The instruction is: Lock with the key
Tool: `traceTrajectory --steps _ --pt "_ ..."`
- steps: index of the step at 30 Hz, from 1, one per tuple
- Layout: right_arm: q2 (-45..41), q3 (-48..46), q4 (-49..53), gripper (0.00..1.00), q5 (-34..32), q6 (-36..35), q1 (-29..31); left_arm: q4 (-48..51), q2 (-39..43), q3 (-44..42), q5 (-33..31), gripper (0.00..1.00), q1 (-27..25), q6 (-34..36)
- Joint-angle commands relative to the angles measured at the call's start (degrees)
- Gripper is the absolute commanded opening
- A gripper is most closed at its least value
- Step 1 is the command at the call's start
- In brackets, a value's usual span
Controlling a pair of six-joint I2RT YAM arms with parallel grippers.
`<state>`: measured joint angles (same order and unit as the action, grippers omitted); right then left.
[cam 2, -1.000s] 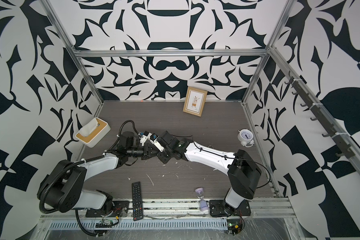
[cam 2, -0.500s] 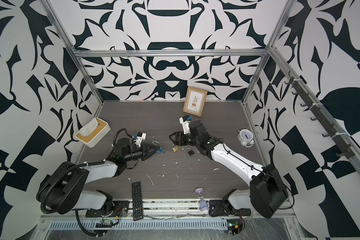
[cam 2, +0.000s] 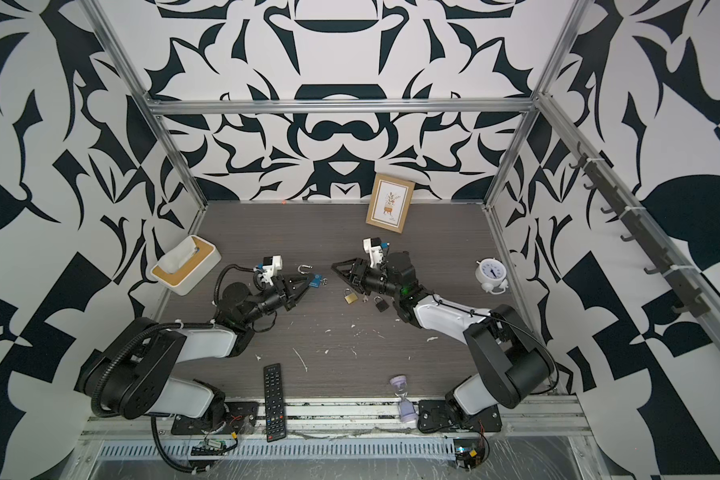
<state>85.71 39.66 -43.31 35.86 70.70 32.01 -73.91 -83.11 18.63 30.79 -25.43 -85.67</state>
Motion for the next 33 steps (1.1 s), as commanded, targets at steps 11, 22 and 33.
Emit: traceTrajectory --steps 11,22,33 --pt "1.97 2.81 -5.14 0.44 3.37 0.25 3.58 -5.46 -1.34 2.70 -0.61 0.00 -0.92 -0.30" --pt "2.22 3.98 -4.33 0.37 3.17 -0.21 4.77 -5.46 -2.44 3.29 0.43 0.00 -1.08 -0.02" --pt "3.66 5.19 -4.23 0.27 3.04 -0.52 5.82 -5.83 -3.32 3.95 0.84 0.00 -1.52 -0.07"
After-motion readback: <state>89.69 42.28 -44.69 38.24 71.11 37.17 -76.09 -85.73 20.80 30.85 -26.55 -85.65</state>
